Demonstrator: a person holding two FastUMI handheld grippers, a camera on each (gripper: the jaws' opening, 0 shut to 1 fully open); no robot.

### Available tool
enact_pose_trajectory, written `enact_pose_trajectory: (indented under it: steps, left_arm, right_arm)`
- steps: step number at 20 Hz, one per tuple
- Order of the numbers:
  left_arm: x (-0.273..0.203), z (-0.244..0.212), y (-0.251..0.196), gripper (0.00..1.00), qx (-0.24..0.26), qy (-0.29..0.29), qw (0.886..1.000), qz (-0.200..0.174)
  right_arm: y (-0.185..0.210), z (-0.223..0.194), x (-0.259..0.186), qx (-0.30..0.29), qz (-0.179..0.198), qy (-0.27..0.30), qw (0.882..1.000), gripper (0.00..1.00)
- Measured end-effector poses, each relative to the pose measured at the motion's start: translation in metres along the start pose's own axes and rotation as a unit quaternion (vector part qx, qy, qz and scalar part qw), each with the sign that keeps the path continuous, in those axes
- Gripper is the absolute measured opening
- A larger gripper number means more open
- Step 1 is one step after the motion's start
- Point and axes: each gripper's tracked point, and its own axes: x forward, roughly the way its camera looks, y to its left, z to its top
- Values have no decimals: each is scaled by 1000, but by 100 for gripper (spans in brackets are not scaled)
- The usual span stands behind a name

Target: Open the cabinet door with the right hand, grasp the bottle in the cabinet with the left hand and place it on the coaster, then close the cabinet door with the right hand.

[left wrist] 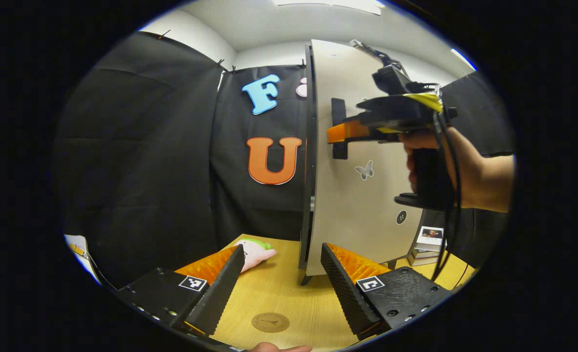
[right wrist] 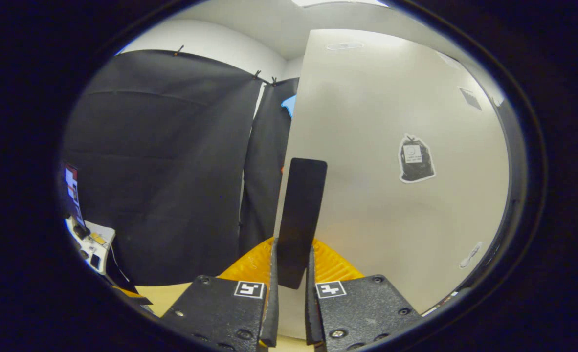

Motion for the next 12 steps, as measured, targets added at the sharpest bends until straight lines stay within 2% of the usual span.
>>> enact_pose_trajectory:
  steps: [4,8,12]
  left_arm:
    - [-7,-5,13,95,-13,13,1000,13]
    - [-26,10,21,95,-13,-14,1000,22]
    - [-45,3,19,95,37,7,999,24]
  right_arm:
    - [4,-1,-17,23,23,19,999,25]
    - [1,-3,-24,29,44,18,998,25]
    - [-5,-6,-32,40,65,21,997,23]
